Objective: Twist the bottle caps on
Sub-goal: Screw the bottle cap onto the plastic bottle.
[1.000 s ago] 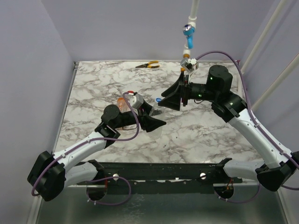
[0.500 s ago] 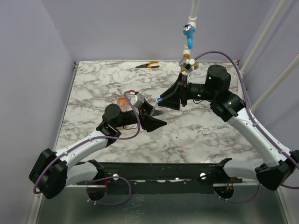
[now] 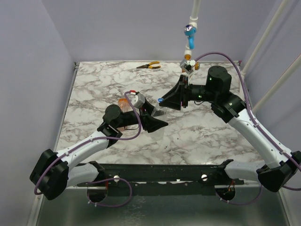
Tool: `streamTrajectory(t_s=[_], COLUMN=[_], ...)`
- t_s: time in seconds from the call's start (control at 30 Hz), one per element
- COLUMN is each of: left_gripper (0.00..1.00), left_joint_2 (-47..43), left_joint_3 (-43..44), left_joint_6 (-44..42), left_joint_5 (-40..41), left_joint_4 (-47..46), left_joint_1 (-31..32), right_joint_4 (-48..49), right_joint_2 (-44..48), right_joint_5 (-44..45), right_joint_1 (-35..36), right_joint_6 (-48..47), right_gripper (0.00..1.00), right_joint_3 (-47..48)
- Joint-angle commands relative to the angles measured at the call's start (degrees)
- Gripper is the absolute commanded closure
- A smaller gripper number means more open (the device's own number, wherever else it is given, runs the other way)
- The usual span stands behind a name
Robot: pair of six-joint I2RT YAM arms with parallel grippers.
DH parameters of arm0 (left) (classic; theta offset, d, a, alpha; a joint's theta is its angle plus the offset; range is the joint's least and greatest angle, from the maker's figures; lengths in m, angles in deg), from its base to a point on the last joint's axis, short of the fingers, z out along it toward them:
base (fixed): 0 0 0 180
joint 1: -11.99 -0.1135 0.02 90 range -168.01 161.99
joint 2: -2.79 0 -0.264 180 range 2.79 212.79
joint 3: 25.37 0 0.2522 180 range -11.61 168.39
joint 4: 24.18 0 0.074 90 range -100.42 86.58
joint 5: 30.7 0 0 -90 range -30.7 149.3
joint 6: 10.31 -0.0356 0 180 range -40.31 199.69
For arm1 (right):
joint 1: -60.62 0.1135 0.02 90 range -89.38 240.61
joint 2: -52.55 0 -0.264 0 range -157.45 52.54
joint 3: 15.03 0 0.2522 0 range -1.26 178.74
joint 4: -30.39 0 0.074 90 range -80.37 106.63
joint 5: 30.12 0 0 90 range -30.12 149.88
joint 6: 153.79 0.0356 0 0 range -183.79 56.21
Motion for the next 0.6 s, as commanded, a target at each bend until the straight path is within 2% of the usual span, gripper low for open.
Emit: streamTrajectory(t_s=[0.0, 0.27, 0.57], left_gripper=[0.72, 0.73, 0.73], left_joint_2=[0.59, 1.78, 3.14], left_joint_3=[1.87, 2.54, 4.93], left_joint_6=[0.36, 0.36, -4.50], left_joint_5=[-1.51, 0.35, 11.49], left_joint_4=[-1.82, -1.84, 2.44], left_joint_1=[-0.44, -0.64, -0.72], right_joint_4=[0.21, -2.22, -6.15], right_joint_2=[-0.19, 0.14, -1.33], right_joint_5=[0.50, 4.46, 18.58], right_joint_1=[-0.29, -0.16, 3.01], right_joint_6=[0.05, -1.39, -2.86], right_gripper=[0.57, 0.65, 0.68], right_joint_3=[-0.91, -0.66, 0.08])
